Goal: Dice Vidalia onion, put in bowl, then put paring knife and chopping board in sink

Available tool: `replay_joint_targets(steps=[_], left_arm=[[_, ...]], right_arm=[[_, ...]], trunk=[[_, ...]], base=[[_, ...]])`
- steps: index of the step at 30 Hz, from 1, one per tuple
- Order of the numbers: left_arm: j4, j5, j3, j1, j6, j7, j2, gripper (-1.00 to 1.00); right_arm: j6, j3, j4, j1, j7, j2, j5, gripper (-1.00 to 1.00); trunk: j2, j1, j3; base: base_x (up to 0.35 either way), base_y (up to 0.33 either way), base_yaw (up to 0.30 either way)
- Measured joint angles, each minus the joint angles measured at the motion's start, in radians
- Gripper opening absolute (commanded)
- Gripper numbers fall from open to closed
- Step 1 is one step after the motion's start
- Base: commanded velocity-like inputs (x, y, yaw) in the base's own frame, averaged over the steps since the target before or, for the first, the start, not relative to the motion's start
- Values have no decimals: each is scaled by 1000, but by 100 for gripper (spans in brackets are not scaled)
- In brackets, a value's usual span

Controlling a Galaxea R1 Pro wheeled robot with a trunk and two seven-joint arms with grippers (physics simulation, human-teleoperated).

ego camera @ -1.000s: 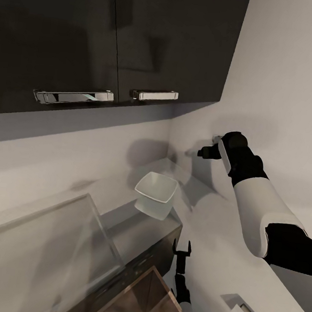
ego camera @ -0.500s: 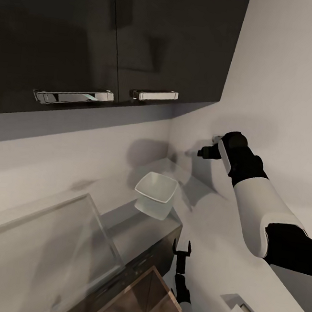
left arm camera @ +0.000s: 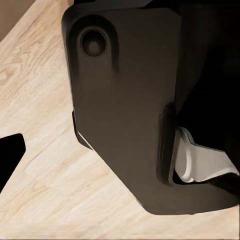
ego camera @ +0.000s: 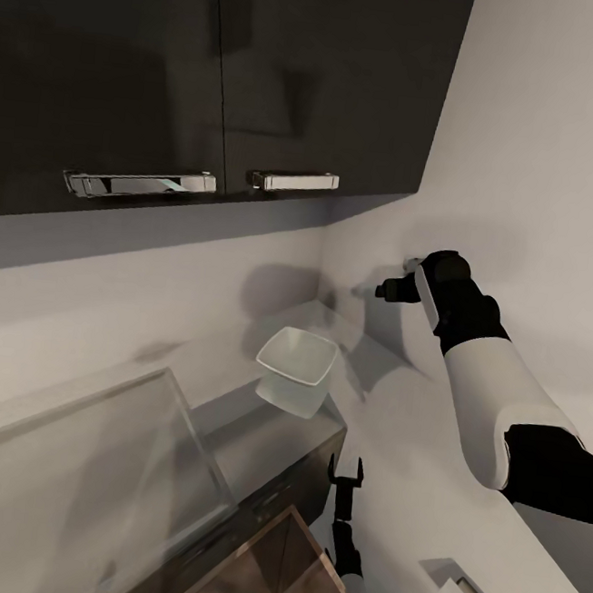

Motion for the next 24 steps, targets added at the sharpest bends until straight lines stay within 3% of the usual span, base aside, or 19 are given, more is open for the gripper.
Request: replay_joint_targets(steps=[7, 24], left_arm=[[1, 0, 0, 50, 31, -92, 4, 100], [0, 0, 0, 92, 24, -99, 16, 100]], right_arm=[[0, 0, 0, 1, 0, -1, 1, 100], [0, 0, 0, 1, 0, -2, 1, 100]], trunk=[[0, 0, 0], [0, 0, 0]], base=[[0, 0, 0], [25, 0, 0]])
